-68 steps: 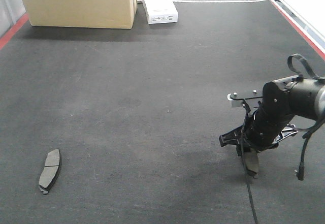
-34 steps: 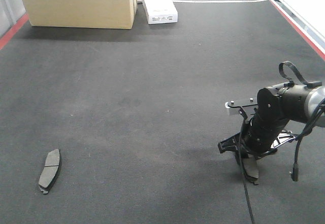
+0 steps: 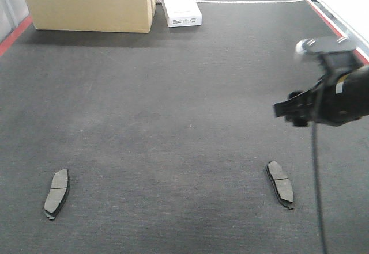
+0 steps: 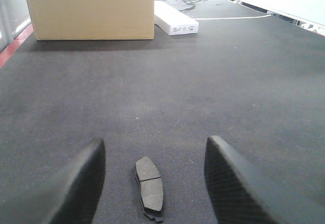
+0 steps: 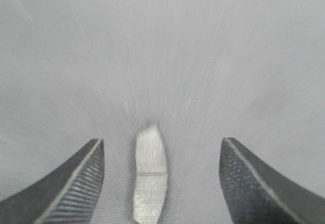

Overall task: Move and align brake pads A on conveyor
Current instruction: 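Open the right gripper and raise it away from the pad, then back the base away from the conveyor belt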

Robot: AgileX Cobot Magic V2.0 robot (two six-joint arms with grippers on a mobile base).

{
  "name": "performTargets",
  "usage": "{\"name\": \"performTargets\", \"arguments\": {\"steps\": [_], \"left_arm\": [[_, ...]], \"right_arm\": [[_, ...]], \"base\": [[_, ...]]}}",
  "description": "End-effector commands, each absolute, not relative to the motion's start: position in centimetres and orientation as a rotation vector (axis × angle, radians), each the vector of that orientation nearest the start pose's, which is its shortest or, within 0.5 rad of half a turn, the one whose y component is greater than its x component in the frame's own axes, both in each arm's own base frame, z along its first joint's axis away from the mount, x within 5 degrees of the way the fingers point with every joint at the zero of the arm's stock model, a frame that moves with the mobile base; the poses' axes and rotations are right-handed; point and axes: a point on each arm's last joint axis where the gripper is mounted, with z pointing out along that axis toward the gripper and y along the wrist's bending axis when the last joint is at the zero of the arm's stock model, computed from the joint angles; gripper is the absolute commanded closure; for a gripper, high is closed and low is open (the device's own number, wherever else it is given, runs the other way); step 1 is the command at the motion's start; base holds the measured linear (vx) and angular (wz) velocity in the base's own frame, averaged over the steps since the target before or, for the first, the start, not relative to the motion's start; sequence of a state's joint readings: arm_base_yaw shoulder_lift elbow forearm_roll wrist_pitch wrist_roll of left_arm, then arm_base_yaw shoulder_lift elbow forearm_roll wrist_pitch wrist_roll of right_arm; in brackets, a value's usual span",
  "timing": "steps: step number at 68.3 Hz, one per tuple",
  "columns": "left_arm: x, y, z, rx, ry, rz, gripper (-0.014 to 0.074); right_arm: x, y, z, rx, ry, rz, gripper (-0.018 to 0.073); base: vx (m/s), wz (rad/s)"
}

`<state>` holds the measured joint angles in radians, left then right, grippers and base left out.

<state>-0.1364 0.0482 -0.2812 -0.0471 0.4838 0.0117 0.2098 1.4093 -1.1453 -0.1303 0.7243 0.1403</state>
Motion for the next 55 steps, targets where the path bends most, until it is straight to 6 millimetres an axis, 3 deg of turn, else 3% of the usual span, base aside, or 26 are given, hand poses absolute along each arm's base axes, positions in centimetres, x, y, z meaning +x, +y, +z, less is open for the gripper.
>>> {"name": "performTargets", "arguments": {"steps": [1,13,33,44,55], "left_arm": [[4.1,-0.8,27.4,0.101,1.647,-0.156,0.019],[4.1,-0.8,27.4,0.101,1.647,-0.156,0.019],[4.1,-0.8,27.4,0.101,1.647,-0.156,0.019],[4.1,-0.8,27.4,0.101,1.647,-0.156,0.019],[4.1,-0.8,27.4,0.101,1.647,-0.156,0.019]], "right_arm": [[26.9,5.0,35.0,-0.198,2.261,0.009,0.0082],[21.6,3.9,35.8,-0.191,2.11,0.038,0.0082],[13.5,2.4,34.4,-0.183,1.908,0.073,0.0087],[10.3,1.8,32.8,-0.18,1.744,0.098,0.0088],[8.8,1.6,30.9,-0.18,1.64,0.115,0.0088]], "base": [[0.0,0.0],[0.0,0.0],[0.0,0.0],[0.0,0.0],[0.0,0.0]]}}
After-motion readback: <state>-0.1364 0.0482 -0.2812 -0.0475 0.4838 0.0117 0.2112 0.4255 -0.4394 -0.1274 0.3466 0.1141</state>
